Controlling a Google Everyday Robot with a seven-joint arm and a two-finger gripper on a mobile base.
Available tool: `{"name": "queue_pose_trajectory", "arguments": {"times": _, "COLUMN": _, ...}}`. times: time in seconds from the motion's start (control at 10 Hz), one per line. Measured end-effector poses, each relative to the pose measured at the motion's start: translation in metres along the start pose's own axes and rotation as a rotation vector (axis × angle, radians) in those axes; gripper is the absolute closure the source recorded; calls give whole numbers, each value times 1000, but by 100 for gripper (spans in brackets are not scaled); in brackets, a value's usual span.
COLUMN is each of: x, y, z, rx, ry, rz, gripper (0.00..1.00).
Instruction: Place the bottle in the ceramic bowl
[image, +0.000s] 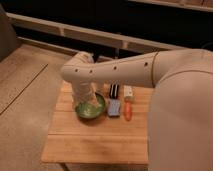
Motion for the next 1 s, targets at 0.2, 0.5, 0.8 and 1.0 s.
{"name": "queue_pose_trajectory", "arguments": {"times": 0.2, "x": -54, "y": -22, "z": -36, "rx": -81, "ry": -228, "rz": -57, "gripper": 35}}
{"name": "queue_pose_trajectory", "arguments": {"times": 0.5, "x": -83, "y": -49, "z": -70, "rx": -119, "ry": -384, "rz": -73, "gripper": 35}}
{"name": "queue_pose_trajectory", "arguments": {"times": 0.8, "x": -85, "y": -47, "z": -72, "rx": -123, "ry": -395, "rz": -82, "gripper": 35}}
{"name": "queue_pose_trajectory", "arguments": {"times": 1.0, "x": -85, "y": -68, "z": -63, "rx": -90, "ry": -379, "rz": -59, "gripper": 35}}
